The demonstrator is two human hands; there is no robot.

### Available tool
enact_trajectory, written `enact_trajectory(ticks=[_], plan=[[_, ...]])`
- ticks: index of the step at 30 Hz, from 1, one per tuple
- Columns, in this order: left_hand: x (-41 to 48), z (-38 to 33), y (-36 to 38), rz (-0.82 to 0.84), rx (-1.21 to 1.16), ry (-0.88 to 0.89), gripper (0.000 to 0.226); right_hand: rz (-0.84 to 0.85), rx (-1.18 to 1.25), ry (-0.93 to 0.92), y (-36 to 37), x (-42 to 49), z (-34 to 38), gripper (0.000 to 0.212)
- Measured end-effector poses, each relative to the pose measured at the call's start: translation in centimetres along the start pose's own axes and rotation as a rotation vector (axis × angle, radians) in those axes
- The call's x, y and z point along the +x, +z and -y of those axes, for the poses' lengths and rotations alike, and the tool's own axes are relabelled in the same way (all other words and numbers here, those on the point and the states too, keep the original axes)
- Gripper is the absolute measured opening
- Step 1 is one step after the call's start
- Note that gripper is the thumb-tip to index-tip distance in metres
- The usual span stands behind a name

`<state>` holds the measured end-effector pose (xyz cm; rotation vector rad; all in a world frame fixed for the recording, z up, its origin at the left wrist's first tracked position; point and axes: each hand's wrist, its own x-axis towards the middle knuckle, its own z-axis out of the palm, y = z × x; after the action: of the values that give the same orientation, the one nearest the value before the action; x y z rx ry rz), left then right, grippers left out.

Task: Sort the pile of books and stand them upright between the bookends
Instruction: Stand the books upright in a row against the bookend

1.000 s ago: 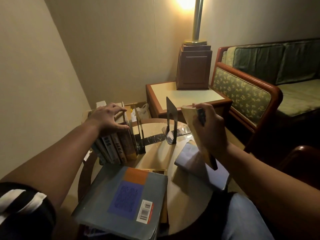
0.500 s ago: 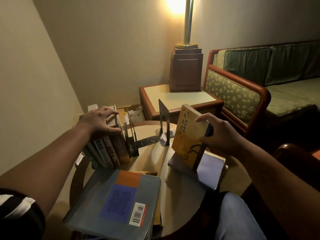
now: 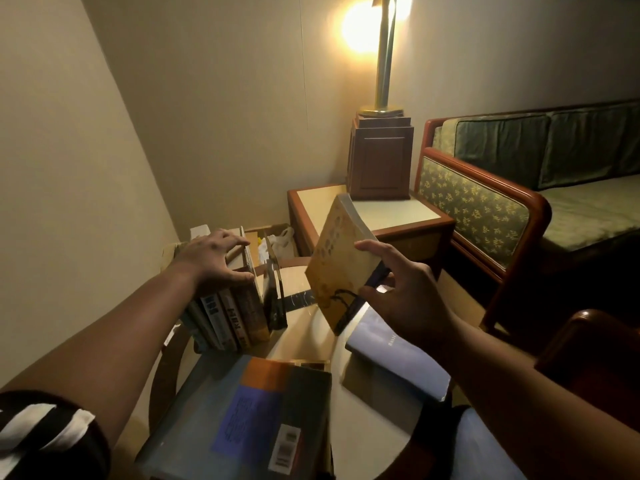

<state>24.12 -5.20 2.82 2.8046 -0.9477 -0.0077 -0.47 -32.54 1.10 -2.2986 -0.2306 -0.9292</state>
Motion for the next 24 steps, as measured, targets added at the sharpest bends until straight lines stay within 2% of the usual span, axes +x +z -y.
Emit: enact_trajectory(ticks=[7,11,14,19,24], plan=[[-0.6,-0.6,-0.3,-0.014,-0.017,-0.007,0.106,-0.199,0.106,-0.017,1.9,4.0,3.9,0.057],[-0.4,-0.5,0.1,-0.030,-0.012,-0.011,0.090,-0.257,0.142,-0.059,3.6,5.7,5.2,0.058],[-0.2,-0.3,0.5,-0.060,0.033,-0.015,0.079,-0.261,0.136,-0.078,5.6,6.7,5.2,0.060],[-0.1,0.1,0.3,-0.065,0.006,-0.027,0.076,-0.299,0.068,-0.110,9.3,7.9,4.7,0.060],[-0.4,0.3,0.5,-0.074,-0.047,-0.038,0.082,-0.166,0.109,-0.118,12.7,7.9,3.5,0.058]])
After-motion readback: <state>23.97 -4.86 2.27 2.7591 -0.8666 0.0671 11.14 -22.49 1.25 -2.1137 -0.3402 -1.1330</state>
